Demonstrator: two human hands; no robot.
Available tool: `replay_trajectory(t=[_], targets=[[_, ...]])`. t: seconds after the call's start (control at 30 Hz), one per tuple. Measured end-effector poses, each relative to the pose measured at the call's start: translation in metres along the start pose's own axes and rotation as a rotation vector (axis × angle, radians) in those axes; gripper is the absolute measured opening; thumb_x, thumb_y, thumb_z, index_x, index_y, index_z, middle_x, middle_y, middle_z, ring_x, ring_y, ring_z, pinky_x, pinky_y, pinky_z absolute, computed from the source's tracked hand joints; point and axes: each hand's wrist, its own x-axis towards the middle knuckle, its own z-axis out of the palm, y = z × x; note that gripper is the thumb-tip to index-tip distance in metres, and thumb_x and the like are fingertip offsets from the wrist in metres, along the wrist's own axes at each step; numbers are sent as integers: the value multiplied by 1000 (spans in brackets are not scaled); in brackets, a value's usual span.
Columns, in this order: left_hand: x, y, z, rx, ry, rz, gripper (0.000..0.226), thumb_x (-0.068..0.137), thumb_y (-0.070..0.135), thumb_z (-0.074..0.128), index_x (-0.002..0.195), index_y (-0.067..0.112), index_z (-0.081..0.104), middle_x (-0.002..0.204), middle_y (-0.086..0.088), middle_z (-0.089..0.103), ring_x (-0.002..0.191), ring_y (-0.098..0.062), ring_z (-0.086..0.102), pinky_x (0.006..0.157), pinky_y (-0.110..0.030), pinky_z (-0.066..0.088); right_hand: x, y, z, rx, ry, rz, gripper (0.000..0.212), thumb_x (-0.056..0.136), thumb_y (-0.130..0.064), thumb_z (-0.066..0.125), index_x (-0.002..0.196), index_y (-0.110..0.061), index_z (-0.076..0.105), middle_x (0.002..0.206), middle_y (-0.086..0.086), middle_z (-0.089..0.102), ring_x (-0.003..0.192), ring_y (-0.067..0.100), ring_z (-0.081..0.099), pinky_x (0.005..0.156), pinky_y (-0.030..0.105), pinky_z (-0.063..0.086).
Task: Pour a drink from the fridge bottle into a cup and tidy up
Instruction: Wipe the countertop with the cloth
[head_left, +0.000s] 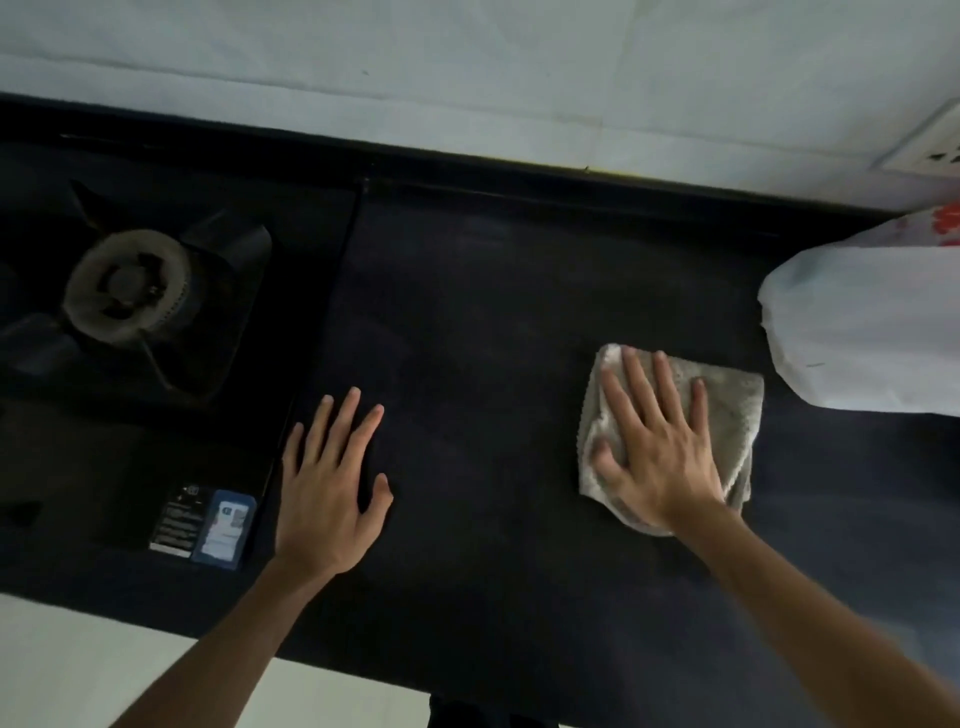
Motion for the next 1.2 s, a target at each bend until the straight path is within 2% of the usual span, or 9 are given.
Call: replay_trajectory(t=[0.2, 0.3, 0.43, 0.57, 0.7, 0.77, 0.87, 1.03, 1.2], targets=[[1, -1, -1, -1, -20, -1, 72, 85, 41, 40, 155, 25, 28, 167, 1, 11, 155, -23, 7, 122, -54, 16, 158, -51, -21, -59, 42, 35, 80, 92, -61, 19, 157, -19, -1, 166, 6, -4, 151, 34, -9, 116, 67, 2], [-1, -3, 1, 16, -33, 2, 72, 88, 42, 39, 156, 25, 25, 168, 0, 9, 155, -22, 5, 122, -54, 17, 129, -77, -13, -33, 73, -17, 82, 92, -59, 21, 158, -16, -3, 166, 8, -6, 151, 34, -9, 116, 66, 2], [-1, -5, 0, 4, -37, 12, 72, 88, 41, 41, 157, 25, 25, 168, 1, 8, 155, -21, 3, 122, -54, 17, 37, -137, 5, -16, 18, -248, 83, 92, -56, 28, 158, -13, -1, 165, 9, -10, 150, 35, -15, 116, 66, 2], [1, -4, 0, -6, -36, 8, 74, 86, 41, 44, 156, 26, 27, 168, 1, 9, 155, -21, 3, 123, -51, 13, 91, -140, -2, -43, -21, -382, 80, 92, -59, 23, 158, -19, 3, 166, 6, -8, 151, 30, -16, 116, 65, 2], [2, -4, -1, -25, -37, -2, 74, 85, 41, 45, 156, 27, 28, 167, 3, 9, 155, -20, 3, 124, -50, 12, 197, -164, -25, -57, -6, -271, 79, 91, -60, 17, 158, -19, 7, 166, 6, -2, 152, 31, -9, 117, 65, -1], [2, -5, -1, -25, -49, 1, 74, 85, 42, 44, 156, 28, 26, 168, 4, 7, 155, -19, 1, 124, -49, 11, 211, -171, -24, -46, 22, -218, 79, 91, -59, 16, 158, -18, 6, 166, 8, -1, 152, 31, -7, 117, 64, -2], [0, -7, -2, -23, -47, -4, 73, 86, 42, 43, 156, 28, 26, 168, 4, 7, 155, -19, 1, 124, -50, 12, 158, -173, -7, 18, 76, -215, 78, 94, -55, 19, 158, -15, 2, 166, 11, -6, 152, 31, -10, 118, 62, -1], [0, -9, 2, -52, -35, 17, 66, 93, 35, 37, 157, 26, 23, 168, 3, 6, 155, -20, 0, 123, -54, 14, 17, -179, 16, 51, 3, -310, 78, 95, -52, 28, 157, -11, 4, 165, 12, -10, 151, 32, -14, 118, 64, 3], [1, -10, 1, -38, -24, 18, 64, 92, 34, 40, 155, 24, 29, 167, 2, 10, 155, -20, 3, 122, -53, 16, 117, -182, -1, 6, 23, -313, 79, 93, -57, 24, 158, -15, 6, 166, 8, -5, 151, 30, -12, 118, 63, 0]])
